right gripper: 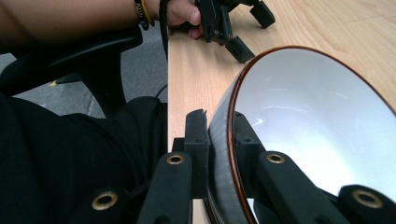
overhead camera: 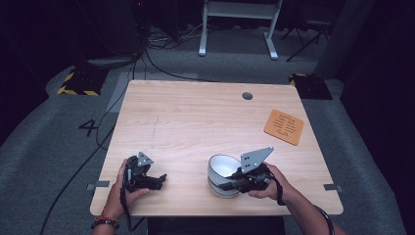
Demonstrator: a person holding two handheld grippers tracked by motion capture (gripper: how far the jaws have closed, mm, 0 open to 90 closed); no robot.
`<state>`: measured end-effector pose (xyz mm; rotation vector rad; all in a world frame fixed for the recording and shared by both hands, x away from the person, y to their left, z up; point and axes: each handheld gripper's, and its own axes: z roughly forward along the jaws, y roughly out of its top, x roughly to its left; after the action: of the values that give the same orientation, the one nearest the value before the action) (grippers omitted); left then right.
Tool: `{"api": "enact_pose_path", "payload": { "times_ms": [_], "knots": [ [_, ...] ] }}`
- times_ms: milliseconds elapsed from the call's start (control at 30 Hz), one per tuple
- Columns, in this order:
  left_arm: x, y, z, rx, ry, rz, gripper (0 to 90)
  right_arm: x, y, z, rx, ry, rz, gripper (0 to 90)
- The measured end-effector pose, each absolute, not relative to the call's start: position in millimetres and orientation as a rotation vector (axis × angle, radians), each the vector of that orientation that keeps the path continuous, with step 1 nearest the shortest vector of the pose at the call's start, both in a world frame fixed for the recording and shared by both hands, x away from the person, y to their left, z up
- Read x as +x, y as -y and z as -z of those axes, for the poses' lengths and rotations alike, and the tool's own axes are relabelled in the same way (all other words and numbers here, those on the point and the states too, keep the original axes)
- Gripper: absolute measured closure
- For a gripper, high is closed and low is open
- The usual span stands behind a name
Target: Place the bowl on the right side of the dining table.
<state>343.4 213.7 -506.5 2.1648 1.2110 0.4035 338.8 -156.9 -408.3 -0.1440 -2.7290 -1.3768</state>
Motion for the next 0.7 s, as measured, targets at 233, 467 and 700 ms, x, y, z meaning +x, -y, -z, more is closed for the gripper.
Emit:
{"api": "enact_pose_path", "payload": {
  "times_ms": [233, 467, 700],
  "knots": [
    [343.4, -213.5, 506.7, 2.162, -1.211, -0.408, 0.4, 337.2, 158.5, 406.9, -0.138, 2.735, 1.391, 81.3],
    [343.4, -213.7, 506.5, 2.165, -1.211, -0.404, 0.4, 336.1, 158.1, 407.1, -0.127, 2.75, 1.393, 81.3],
    [343.4, -213.5, 506.7, 2.162, -1.211, -0.407, 0.4, 335.4, 160.8, 404.4, -0.118, 2.734, 1.422, 81.4]
  ]
}}
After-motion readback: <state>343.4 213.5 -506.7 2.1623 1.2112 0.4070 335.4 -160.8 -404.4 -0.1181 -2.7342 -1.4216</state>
